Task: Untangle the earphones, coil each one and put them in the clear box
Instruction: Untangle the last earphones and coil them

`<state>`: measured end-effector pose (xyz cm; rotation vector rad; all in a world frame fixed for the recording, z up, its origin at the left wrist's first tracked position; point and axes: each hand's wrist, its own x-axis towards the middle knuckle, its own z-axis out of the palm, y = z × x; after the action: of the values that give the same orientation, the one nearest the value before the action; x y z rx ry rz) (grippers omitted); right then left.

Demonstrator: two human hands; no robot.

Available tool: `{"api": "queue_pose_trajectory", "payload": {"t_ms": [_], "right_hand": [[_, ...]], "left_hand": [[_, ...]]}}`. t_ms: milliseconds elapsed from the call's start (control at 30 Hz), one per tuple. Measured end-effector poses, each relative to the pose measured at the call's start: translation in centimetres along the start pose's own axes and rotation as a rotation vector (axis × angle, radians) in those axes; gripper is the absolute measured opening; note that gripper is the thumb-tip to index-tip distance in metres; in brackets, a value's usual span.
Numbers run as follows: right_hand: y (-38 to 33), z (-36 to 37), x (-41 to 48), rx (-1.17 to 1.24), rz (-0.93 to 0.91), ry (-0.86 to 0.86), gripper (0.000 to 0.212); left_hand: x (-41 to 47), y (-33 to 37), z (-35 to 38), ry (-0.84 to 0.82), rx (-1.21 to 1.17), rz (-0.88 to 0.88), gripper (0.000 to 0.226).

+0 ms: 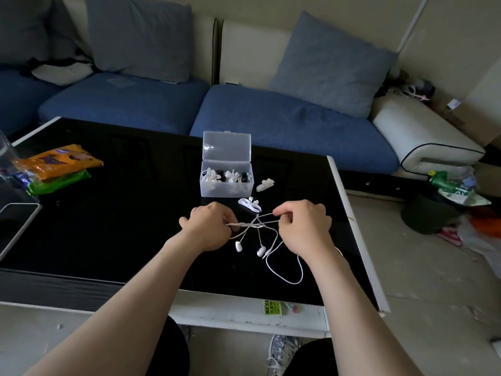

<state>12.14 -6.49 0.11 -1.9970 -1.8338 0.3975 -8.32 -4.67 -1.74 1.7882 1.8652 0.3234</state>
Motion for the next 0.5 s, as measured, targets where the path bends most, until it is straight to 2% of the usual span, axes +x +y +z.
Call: {"api": "queue_pose_trajectory", "payload": {"t_ms": [67, 133, 233, 400, 500], "right_hand": [[0.1, 0.3, 0.1, -0.048, 0.046, -0.097, 0.035], [0.0, 0.5, 0.1, -0.077, 0.108, -0.181, 0.037], [-0.2, 0.1, -0.2, -0.124, 0.171, -0.238, 0.027], [0.2, 0.0, -0.1, 0.065, 0.204, -0.267, 0.027], [0.7, 0.8, 0.3, 0.029, 0.242, -0.341, 0.026]], "left_hand": [[-0.1, 0.5, 0.3, -0.021, 0.048, 0.003, 0.036], [0.0, 0.7, 0.5, -0.038, 0.054, 0.004, 0.027], [0.2, 0.8, 0.6, -0.022, 0.058, 0.008, 0.016], [0.7, 0.7, 1.0, 0.066, 0.073, 0.002, 0.022], [0.9, 0.5, 1.2, 0.071, 0.047, -0.054, 0.026]]}}
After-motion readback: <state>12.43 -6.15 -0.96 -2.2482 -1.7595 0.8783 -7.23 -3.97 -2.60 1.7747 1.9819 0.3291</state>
